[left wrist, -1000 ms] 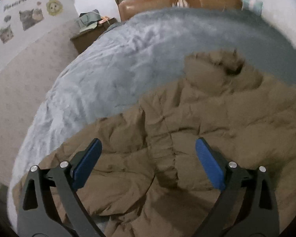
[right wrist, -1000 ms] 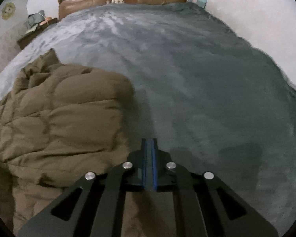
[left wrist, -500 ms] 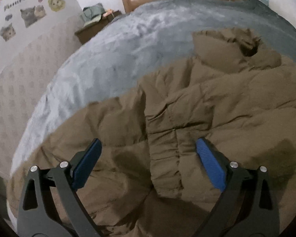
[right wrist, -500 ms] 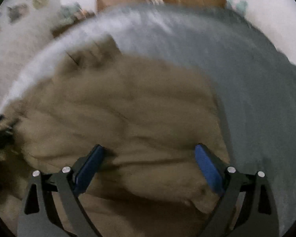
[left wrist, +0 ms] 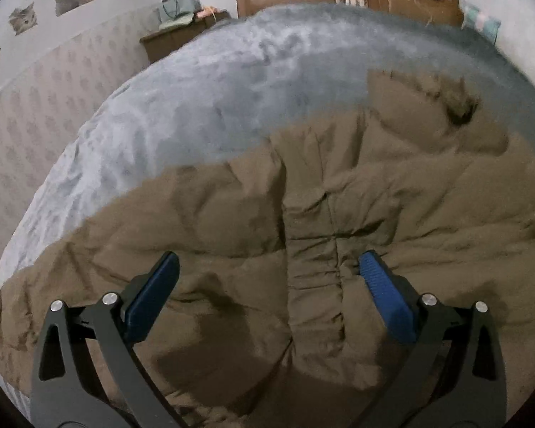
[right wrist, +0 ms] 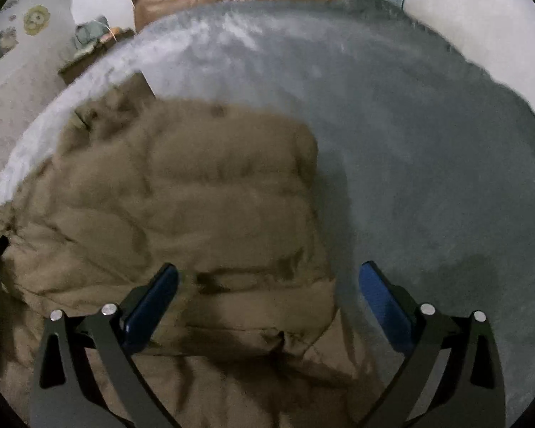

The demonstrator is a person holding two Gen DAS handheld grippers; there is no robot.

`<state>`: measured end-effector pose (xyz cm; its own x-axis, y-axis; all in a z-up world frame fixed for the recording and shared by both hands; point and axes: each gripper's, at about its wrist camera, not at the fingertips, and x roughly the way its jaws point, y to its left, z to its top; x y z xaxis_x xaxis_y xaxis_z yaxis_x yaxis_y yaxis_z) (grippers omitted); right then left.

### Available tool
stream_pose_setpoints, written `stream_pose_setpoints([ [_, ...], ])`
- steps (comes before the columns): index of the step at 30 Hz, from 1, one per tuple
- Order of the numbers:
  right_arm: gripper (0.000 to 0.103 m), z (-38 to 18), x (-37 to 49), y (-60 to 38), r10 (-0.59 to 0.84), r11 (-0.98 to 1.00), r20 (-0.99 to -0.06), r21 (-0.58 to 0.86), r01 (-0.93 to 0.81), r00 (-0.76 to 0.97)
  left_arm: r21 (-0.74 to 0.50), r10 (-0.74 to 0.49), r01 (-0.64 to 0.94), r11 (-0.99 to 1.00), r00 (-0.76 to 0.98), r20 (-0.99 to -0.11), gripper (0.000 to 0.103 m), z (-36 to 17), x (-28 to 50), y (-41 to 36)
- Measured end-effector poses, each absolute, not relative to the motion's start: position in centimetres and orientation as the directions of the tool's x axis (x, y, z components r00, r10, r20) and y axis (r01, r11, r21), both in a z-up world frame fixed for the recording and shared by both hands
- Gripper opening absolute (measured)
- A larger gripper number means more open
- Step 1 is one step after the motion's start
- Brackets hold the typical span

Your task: Fold large clothes

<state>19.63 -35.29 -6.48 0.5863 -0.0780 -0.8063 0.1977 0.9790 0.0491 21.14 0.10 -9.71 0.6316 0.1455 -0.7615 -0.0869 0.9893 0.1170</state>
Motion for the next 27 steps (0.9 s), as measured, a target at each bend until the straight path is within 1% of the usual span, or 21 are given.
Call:
stream_pose_setpoints([
  [2,0.101,-4.6,19.9,-34.5,-0.061,0.979,-0.781,0.075,0.191,0.621,0.098,0.122,-0.073,0.992,0.663,-0.739,0.1,-7.7,20.7,0.0],
  [5,0.101,-2.5,20.5,-32.4,0.013,0.973,-0.745,0.163,0.162,0.667,0.068,0.079,-0.042,0.997,0.682,-0.727,0.1,-6.1,21.2,-1.5],
  [6,0.101,-2.5,21.0,-31.9,0.032,0.975,-0.742,0.17,0.142,0.67,0.057,0.066,-0.035,0.998,0.679,-0.731,0.1,-6.0,21.5,-2.1],
  [9,0.101,-3.4,22.0,-29.7,0.038,0.99,-0.744,0.118,0.075,0.667,0.03,0.024,-0.002,1.0,0.671,-0.741,0.1,-7.1,22.8,-5.2],
  [11,0.101,-4.7,23.8,-28.9,0.029,0.994,-0.764,0.088,0.059,0.645,0.065,0.037,0.016,0.998,0.682,-0.73,0.1,-8.1,23.1,-6.8],
  [13,0.101,-5.4,24.3,-29.1,0.028,0.995,-0.776,0.084,0.059,0.631,0.076,0.03,0.036,0.996,0.694,-0.72,0.1,-9.8,23.2,-8.4],
  [15,0.101,-6.3,24.8,-29.4,0.034,0.997,-0.777,0.074,0.038,0.629,0.078,0.026,0.047,0.996,0.68,-0.733,0.1,-10.7,23.5,-9.1],
  [16,0.101,-6.7,25.1,-29.5,0.033,0.997,-0.778,0.067,0.031,0.628,0.095,0.046,0.038,0.995,0.663,-0.748,0.1,-11.6,24.0,-9.2],
  [19,0.101,-7.9,25.6,-30.2,0.046,0.997,-0.778,0.079,0.025,0.626,0.093,0.062,0.015,0.996,0.636,-0.769,0.1,-12.9,25.2,-9.4],
  [22,0.101,-9.0,26.2,-30.7,0.022,0.999,-0.787,0.047,0.024,0.616,0.153,0.105,0.018,0.988,0.646,-0.756,0.1,-13.2,25.8,-10.1],
  [23,0.101,-9.4,26.6,-30.9,0.019,0.997,-0.792,0.057,0.043,0.611,0.172,0.121,0.016,0.985,0.649,-0.751,0.1,-13.2,25.9,-10.2],
  [25,0.101,-9.8,26.9,-31.3,0.018,0.992,-0.794,0.09,0.089,0.607,0.172,0.124,0.012,0.985,0.644,-0.755,0.1,-13.1,26.0,-9.9],
  [27,0.101,-9.9,26.9,-30.7,-0.016,0.994,-0.8,0.05,0.093,0.6,0.137,0.108,-0.003,0.991,0.63,-0.769,0.1,-13.1,26.1,-9.1],
])
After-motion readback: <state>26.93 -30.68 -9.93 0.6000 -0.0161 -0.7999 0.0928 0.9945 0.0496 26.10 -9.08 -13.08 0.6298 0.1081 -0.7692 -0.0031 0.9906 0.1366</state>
